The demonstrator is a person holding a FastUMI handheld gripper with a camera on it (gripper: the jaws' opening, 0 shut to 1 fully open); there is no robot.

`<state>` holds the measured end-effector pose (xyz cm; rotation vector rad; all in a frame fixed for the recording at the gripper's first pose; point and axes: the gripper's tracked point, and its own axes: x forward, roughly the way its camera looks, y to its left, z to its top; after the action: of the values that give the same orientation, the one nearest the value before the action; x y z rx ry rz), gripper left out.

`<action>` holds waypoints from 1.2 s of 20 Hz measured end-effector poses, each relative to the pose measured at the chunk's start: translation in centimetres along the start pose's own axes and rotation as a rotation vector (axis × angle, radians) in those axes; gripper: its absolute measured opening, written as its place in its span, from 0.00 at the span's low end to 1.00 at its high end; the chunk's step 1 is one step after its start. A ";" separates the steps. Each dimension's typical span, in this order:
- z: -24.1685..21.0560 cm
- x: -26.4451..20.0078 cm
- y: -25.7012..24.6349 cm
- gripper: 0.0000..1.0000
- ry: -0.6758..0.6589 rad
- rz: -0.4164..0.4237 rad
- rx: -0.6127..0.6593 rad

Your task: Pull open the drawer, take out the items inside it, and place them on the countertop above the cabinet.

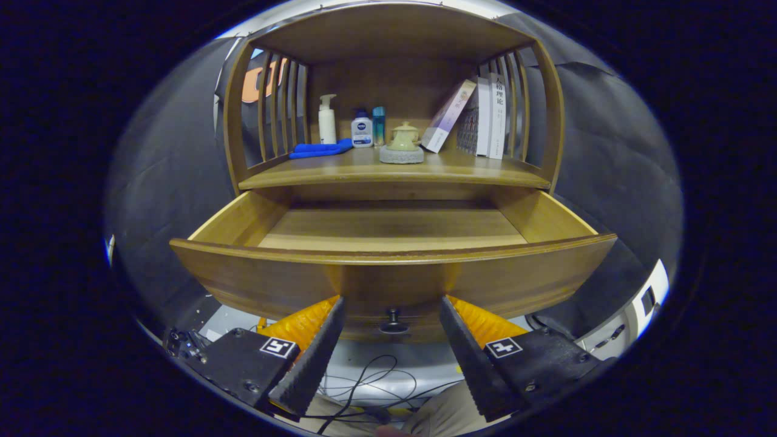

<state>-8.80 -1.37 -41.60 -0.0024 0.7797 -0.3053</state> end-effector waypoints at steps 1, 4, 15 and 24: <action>0.3 0.3 0.0 0.98 -0.002 0.001 0.002; 1.4 1.4 0.0 0.99 -0.015 -0.007 -0.011; 3.9 5.1 0.3 0.99 -0.005 -0.002 -0.025; 6.1 8.6 0.4 0.98 -0.012 -0.023 -0.034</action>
<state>1.28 -3.97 -43.28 -0.0448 0.7733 -0.3135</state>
